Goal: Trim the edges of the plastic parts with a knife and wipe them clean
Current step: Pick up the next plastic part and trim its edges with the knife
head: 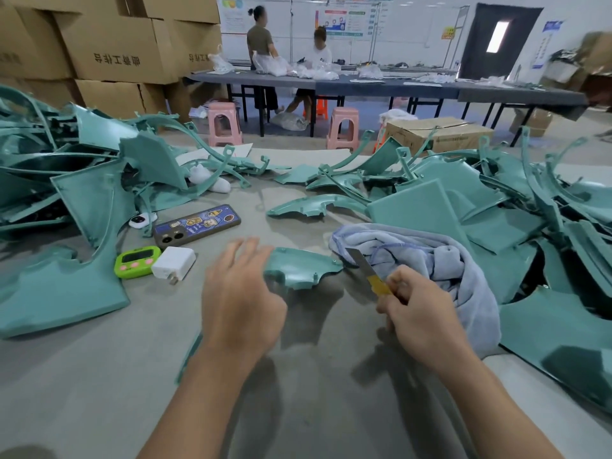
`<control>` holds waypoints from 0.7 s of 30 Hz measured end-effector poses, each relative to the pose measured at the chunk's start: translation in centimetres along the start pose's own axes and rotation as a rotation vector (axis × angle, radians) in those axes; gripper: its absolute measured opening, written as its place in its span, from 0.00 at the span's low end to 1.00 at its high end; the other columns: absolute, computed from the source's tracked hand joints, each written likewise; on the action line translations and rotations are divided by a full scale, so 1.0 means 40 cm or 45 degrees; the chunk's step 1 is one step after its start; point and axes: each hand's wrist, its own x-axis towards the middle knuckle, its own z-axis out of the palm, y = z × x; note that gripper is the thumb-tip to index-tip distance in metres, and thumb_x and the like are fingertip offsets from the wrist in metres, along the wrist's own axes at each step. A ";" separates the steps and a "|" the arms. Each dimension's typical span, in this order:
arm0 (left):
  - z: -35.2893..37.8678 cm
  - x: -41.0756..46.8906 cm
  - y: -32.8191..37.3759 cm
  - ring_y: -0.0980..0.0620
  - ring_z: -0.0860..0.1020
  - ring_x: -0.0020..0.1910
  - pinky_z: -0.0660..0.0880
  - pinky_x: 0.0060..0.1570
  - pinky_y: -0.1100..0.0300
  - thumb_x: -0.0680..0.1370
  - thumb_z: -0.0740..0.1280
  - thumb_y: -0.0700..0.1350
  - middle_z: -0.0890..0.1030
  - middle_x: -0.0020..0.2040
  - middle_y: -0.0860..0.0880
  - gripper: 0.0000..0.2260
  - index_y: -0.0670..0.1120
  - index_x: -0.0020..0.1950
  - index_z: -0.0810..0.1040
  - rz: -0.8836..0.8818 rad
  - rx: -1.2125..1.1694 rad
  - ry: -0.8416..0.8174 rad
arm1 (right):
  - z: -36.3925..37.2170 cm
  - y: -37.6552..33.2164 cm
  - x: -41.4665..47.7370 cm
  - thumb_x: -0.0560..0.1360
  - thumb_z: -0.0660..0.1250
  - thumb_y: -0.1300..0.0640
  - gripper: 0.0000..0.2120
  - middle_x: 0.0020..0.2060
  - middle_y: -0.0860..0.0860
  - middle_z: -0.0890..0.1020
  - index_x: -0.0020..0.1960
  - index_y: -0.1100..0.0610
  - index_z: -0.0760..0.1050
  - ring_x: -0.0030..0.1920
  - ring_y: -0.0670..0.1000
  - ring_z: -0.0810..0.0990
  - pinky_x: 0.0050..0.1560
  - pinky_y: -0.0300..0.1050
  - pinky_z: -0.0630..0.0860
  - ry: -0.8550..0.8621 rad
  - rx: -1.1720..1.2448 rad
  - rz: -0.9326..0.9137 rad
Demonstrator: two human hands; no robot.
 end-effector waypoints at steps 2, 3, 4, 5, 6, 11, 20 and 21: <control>0.028 -0.007 0.016 0.40 0.71 0.72 0.66 0.71 0.45 0.64 0.69 0.37 0.77 0.70 0.43 0.29 0.43 0.67 0.80 0.065 0.153 -0.097 | 0.004 -0.001 0.000 0.76 0.69 0.62 0.10 0.30 0.48 0.82 0.41 0.51 0.72 0.30 0.52 0.77 0.32 0.45 0.73 -0.021 0.017 -0.005; 0.040 -0.007 0.021 0.40 0.71 0.71 0.64 0.72 0.45 0.65 0.72 0.38 0.78 0.69 0.43 0.28 0.43 0.67 0.80 0.062 0.180 -0.137 | 0.004 -0.002 0.002 0.76 0.69 0.62 0.09 0.30 0.47 0.82 0.41 0.51 0.72 0.30 0.51 0.78 0.32 0.45 0.73 -0.030 0.021 -0.012; 0.052 -0.005 0.023 0.41 0.73 0.69 0.65 0.71 0.47 0.66 0.74 0.39 0.79 0.67 0.44 0.26 0.44 0.65 0.81 0.059 0.177 -0.156 | 0.004 -0.002 0.002 0.76 0.69 0.62 0.09 0.30 0.45 0.83 0.41 0.50 0.74 0.30 0.49 0.78 0.32 0.44 0.72 -0.037 0.023 -0.018; 0.062 -0.001 0.024 0.42 0.76 0.64 0.66 0.68 0.49 0.67 0.76 0.40 0.82 0.62 0.45 0.23 0.44 0.61 0.82 0.063 0.149 -0.163 | 0.004 -0.003 0.002 0.76 0.69 0.61 0.09 0.29 0.44 0.83 0.41 0.49 0.75 0.28 0.46 0.78 0.31 0.39 0.71 -0.042 0.023 -0.019; 0.069 0.004 0.020 0.42 0.78 0.57 0.67 0.62 0.51 0.66 0.78 0.42 0.84 0.56 0.47 0.20 0.45 0.57 0.83 0.072 0.099 -0.146 | 0.004 -0.005 0.003 0.75 0.69 0.61 0.09 0.28 0.43 0.82 0.40 0.49 0.77 0.27 0.44 0.77 0.29 0.35 0.69 -0.045 0.035 -0.014; 0.069 0.021 -0.026 0.46 0.80 0.50 0.75 0.49 0.52 0.76 0.72 0.51 0.85 0.49 0.54 0.10 0.54 0.56 0.84 -0.081 -0.293 -0.061 | 0.010 -0.017 0.000 0.75 0.70 0.61 0.11 0.23 0.45 0.75 0.37 0.48 0.81 0.26 0.45 0.69 0.32 0.42 0.68 -0.007 0.229 0.009; 0.064 0.009 -0.034 0.52 0.80 0.50 0.71 0.44 0.59 0.77 0.70 0.55 0.86 0.51 0.57 0.09 0.59 0.56 0.85 -0.186 -0.389 0.031 | 0.067 -0.074 -0.038 0.81 0.67 0.53 0.14 0.27 0.46 0.77 0.36 0.50 0.73 0.29 0.45 0.71 0.32 0.35 0.67 0.169 0.240 -0.268; 0.063 0.005 -0.028 0.48 0.81 0.49 0.73 0.44 0.58 0.77 0.71 0.54 0.86 0.50 0.56 0.09 0.58 0.55 0.85 -0.143 -0.314 0.053 | 0.073 -0.077 -0.041 0.81 0.67 0.52 0.13 0.28 0.47 0.77 0.37 0.50 0.74 0.30 0.46 0.72 0.32 0.37 0.67 0.161 0.240 -0.302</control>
